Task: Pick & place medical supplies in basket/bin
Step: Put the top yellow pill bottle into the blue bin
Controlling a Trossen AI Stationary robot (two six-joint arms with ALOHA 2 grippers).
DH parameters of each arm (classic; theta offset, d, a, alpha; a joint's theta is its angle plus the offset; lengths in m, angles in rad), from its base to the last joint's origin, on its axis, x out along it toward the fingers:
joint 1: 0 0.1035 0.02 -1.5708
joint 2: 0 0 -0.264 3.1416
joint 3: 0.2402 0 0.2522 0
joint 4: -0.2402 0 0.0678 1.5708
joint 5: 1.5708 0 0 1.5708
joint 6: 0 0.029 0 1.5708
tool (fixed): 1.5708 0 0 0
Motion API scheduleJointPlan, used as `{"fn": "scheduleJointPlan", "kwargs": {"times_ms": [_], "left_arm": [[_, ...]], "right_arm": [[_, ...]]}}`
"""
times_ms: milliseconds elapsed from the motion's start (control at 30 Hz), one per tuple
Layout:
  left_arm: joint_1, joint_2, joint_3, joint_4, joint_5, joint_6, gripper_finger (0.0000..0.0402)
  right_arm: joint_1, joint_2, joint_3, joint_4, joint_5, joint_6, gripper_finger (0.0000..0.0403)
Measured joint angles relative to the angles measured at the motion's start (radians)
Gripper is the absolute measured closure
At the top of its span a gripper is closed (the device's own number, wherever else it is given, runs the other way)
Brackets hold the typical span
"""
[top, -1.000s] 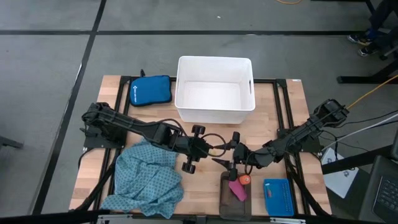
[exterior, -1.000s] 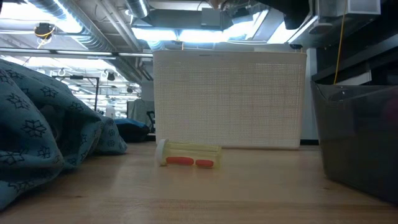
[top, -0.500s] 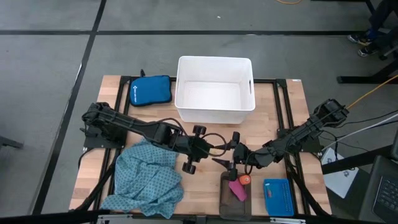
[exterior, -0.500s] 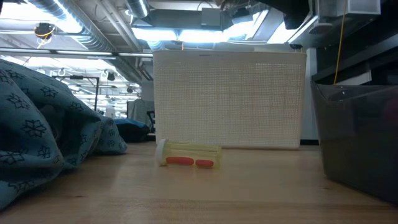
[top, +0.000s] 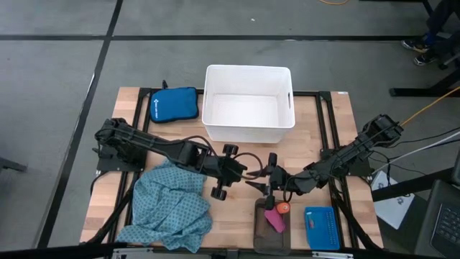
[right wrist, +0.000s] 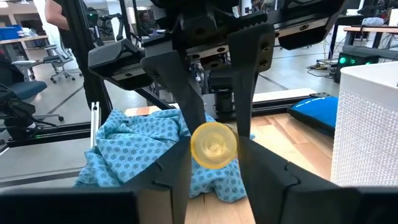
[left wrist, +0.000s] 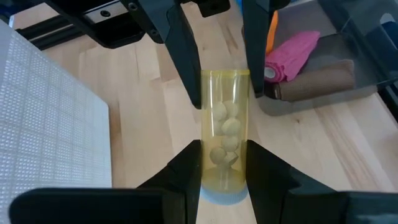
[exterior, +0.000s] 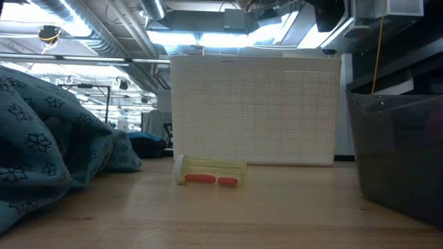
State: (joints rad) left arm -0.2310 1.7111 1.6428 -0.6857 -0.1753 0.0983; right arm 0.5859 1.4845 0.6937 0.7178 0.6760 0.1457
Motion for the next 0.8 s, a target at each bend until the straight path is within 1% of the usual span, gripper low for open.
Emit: {"fn": "scheduleJointPlan", "kwargs": {"times_ms": [133,500,633,800], "left_arm": [[-0.001,0.0,0.0,-0.001,0.002,-0.002,0.0302],[-0.003,0.0,0.0,0.001,0.024,0.002,0.0297],[-0.003,0.0,0.0,0.002,0.02,0.01,0.0279],[-0.004,0.0,0.0,0.002,0.018,0.044,0.024]], "right_arm": [[-0.001,0.0,0.0,0.0,-0.003,-0.002,0.0291],[-0.002,0.0,0.0,0.0,-0.007,-0.004,0.0291],[-0.003,0.0,0.0,0.0,-0.007,-0.004,0.0291],[-0.003,0.0,0.0,0.0,-0.003,-0.004,0.0291]]}}
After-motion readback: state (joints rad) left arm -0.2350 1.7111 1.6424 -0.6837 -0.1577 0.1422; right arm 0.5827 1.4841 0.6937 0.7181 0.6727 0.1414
